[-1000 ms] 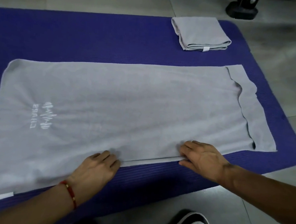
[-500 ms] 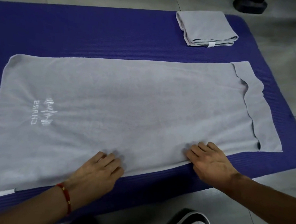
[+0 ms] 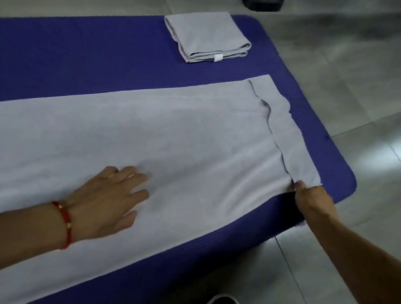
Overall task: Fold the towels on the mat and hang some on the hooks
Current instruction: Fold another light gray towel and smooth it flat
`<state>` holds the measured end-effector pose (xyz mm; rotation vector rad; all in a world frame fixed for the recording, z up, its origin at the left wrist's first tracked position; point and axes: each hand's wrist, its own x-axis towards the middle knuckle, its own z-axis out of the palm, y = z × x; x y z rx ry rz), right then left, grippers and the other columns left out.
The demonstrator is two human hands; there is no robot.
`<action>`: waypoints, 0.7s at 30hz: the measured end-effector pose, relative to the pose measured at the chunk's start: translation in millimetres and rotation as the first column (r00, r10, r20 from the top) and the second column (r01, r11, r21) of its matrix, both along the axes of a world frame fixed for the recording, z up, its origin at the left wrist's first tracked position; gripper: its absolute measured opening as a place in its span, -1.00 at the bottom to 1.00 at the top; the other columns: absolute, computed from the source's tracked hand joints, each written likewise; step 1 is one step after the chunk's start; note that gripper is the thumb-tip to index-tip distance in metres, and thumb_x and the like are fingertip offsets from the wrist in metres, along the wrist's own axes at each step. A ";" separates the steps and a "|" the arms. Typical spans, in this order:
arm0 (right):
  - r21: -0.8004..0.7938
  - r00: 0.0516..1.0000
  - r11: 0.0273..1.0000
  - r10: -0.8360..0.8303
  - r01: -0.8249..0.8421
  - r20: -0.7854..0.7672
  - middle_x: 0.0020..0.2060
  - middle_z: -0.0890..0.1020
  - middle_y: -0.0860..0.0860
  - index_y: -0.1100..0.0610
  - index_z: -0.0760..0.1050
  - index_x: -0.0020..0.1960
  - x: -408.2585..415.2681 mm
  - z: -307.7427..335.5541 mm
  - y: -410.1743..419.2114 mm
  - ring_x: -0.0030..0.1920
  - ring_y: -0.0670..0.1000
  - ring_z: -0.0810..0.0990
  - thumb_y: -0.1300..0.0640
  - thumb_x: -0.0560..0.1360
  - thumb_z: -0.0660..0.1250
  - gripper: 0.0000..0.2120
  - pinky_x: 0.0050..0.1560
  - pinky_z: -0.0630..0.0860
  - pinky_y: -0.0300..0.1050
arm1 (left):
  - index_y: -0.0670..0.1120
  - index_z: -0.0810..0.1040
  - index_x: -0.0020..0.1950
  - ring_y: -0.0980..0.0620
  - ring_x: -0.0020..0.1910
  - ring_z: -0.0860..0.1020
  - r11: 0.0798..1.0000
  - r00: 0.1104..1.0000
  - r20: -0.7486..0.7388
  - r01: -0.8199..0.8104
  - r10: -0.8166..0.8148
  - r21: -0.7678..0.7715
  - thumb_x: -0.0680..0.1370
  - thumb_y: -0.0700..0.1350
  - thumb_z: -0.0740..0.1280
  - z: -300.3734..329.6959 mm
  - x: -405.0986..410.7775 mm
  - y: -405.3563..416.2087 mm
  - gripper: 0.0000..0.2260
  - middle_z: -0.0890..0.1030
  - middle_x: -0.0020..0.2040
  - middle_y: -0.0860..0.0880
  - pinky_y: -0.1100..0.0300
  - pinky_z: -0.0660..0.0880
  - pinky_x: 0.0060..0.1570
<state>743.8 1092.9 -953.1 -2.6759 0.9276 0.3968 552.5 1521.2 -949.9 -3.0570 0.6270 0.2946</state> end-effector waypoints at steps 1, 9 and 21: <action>0.100 0.996 0.992 -0.084 0.082 0.024 0.19 0.55 0.31 0.34 0.41 0.33 5.7 -4.0 -2.5 0.11 0.33 0.56 -0.17 0.61 0.18 -0.41 0.20 0.53 0.24 | 0.01 0.65 0.24 -0.22 0.27 0.57 0.999 1.000 -0.027 -0.007 0.008 0.035 0.51 0.17 0.11 -1.4 17.5 -4.1 -0.53 0.58 0.33 -0.15 -0.12 0.56 0.13; 0.240 0.953 0.957 -0.214 0.161 0.216 -0.19 0.56 0.19 0.25 0.55 -0.15 10.8 -1.5 -29.8 -0.16 0.18 0.56 -0.02 0.53 0.43 -0.69 -0.09 0.42 0.00 | 0.24 -0.10 0.63 -0.18 0.62 -0.14 0.937 0.934 -0.083 -0.347 0.348 0.032 0.64 0.28 0.01 -26.4 146.9 -43.4 -0.42 -0.17 0.66 -0.01 -0.31 -0.03 0.51; -0.122 0.606 0.680 0.709 -0.723 0.362 0.01 0.63 0.08 0.08 0.56 0.08 177.4 -6.7 43.5 0.02 0.15 0.58 -0.04 0.64 0.19 -0.75 0.05 0.55 0.13 | 0.25 -0.13 0.63 -0.25 0.62 -0.09 0.838 0.838 0.006 -0.546 0.546 -0.012 0.62 0.30 -0.18 -63.3 180.9 -24.9 -0.44 -0.05 0.67 -0.04 -0.48 -0.13 0.41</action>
